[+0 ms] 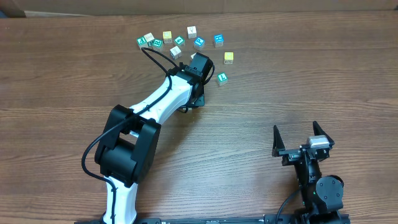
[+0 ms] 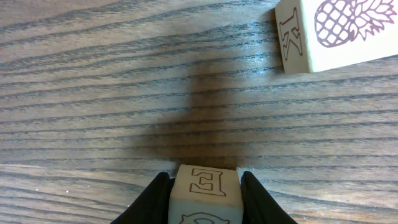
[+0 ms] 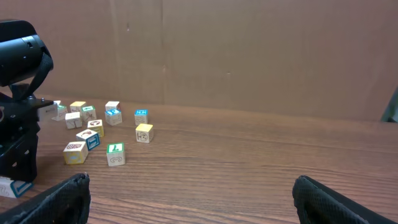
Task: Form a horizontal line
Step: 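Lower the pretzel block onto the table in front of the pile, then open the left gripper and retract the left arm up and left, then raise the right arm and swing it toward the block pile, then lower the right gripper onto the green 'L' block and close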
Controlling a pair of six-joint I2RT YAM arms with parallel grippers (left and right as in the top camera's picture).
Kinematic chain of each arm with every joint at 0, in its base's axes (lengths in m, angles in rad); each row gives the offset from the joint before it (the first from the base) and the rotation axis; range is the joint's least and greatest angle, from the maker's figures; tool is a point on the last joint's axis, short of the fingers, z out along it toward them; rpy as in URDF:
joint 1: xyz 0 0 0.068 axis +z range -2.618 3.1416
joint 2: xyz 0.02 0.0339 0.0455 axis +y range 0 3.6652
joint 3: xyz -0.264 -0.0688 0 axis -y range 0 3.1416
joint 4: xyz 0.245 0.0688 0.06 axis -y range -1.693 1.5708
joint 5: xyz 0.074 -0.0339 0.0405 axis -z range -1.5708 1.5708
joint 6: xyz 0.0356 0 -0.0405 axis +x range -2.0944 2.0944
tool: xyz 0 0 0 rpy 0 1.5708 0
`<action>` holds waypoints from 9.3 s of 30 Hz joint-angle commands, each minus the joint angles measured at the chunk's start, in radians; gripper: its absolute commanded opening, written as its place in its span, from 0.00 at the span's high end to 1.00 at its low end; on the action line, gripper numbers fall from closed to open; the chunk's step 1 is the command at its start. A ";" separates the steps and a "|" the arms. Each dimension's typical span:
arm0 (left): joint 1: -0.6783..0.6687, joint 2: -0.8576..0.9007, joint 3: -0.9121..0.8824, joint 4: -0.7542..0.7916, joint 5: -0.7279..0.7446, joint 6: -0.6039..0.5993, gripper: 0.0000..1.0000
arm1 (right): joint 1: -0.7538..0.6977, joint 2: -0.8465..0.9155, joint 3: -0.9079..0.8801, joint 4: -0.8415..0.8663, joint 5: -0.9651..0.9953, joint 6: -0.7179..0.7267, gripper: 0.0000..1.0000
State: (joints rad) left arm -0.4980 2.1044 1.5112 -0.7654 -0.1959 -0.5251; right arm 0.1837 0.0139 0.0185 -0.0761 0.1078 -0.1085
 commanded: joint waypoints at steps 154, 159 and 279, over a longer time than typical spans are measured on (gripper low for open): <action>0.487 0.014 0.661 -0.363 -0.002 0.103 0.00 | -0.003 0.304 0.728 -0.456 -0.050 0.213 0.00; 0.487 0.014 0.661 -0.363 -0.002 0.103 0.00 | -0.003 0.526 0.976 -0.651 -0.089 0.213 0.00; 0.487 0.014 0.662 -0.363 -0.002 0.103 0.00 | 0.220 2.287 1.846 -0.814 -0.038 0.235 0.57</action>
State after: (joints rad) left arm -0.0113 2.1231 2.1597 -1.1297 -0.1951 -0.4339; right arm 0.4065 2.3016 1.8671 -0.8928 0.0742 0.1272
